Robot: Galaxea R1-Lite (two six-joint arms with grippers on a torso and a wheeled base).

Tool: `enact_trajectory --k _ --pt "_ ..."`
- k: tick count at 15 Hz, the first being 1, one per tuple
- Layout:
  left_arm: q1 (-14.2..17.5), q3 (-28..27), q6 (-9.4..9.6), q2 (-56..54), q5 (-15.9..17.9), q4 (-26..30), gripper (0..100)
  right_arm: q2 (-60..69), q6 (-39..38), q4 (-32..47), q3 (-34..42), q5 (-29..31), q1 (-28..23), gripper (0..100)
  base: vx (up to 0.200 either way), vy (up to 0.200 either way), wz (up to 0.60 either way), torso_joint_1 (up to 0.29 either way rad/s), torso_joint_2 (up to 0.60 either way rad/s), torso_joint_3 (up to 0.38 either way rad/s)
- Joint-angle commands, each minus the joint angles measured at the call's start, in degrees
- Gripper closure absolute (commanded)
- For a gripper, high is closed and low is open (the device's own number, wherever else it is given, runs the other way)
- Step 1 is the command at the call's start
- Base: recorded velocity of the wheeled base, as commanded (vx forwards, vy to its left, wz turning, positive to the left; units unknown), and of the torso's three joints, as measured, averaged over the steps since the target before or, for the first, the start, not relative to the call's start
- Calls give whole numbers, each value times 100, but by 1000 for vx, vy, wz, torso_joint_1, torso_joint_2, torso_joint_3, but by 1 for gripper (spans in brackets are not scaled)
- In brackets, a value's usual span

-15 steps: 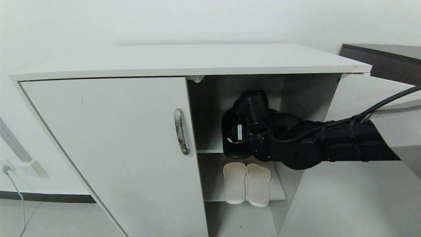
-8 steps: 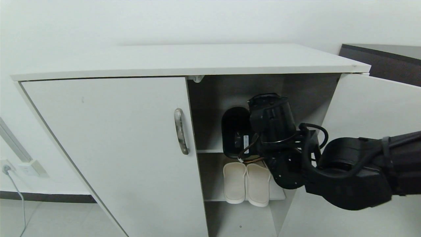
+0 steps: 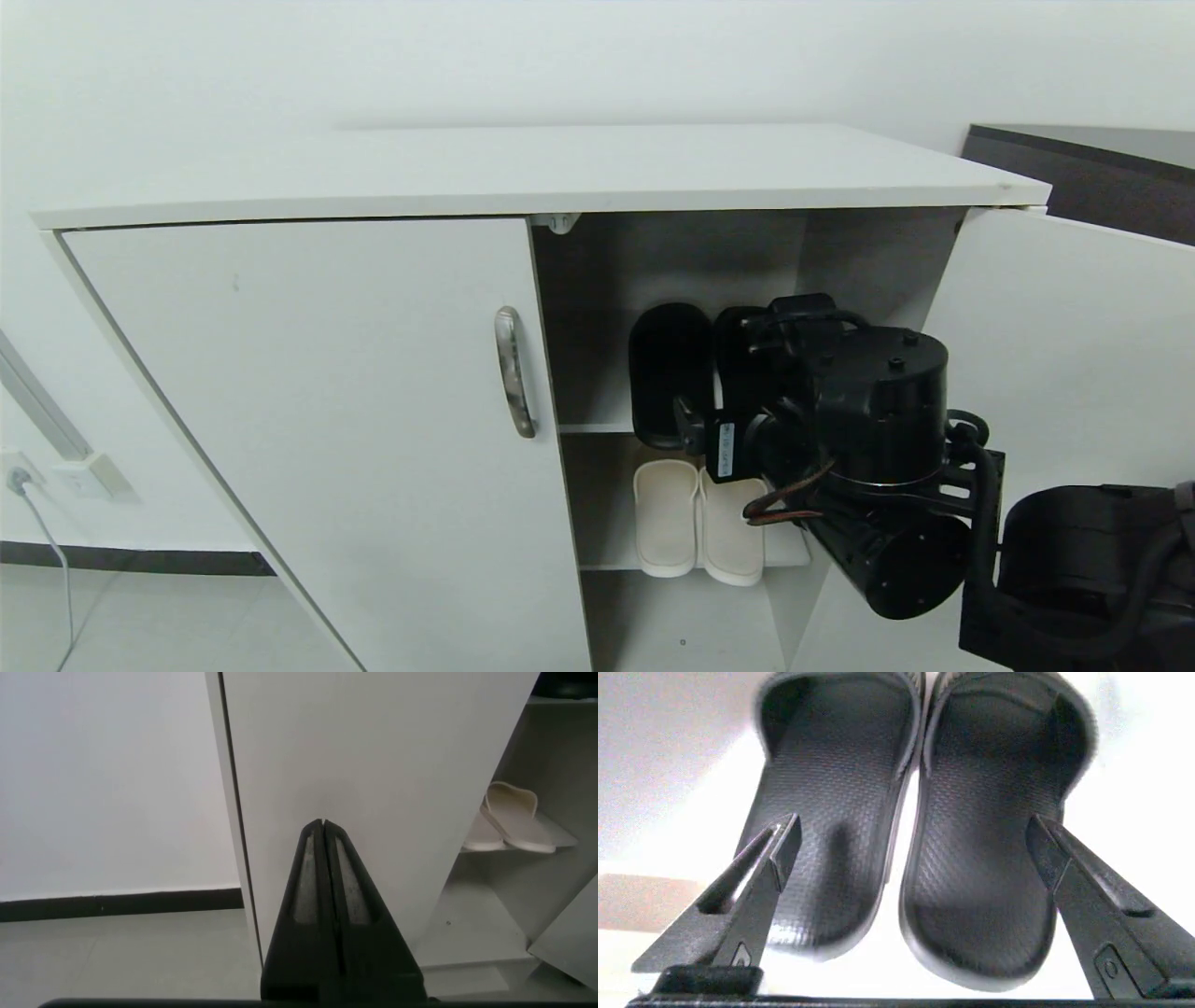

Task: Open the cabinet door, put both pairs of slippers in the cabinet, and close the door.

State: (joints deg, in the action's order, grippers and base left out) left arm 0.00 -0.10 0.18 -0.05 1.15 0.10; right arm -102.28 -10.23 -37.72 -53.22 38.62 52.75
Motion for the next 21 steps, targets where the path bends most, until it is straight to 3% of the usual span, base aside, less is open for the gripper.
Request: enact_trajectory --k 1,13,21 --pt "0 1 -1 5 0 -1 100 24 3 -34 67 -4 7 100 0 0 0 0 0 0" --pt "0 1 8 5 0 -1 100 -11 12 -34 146 23 104 100 0 0 0 0 0 0" --pt "0 1 -1 5 0 -1 100 -11 3 -34 234 -4 95 100 -200 0 0 4 1 2"
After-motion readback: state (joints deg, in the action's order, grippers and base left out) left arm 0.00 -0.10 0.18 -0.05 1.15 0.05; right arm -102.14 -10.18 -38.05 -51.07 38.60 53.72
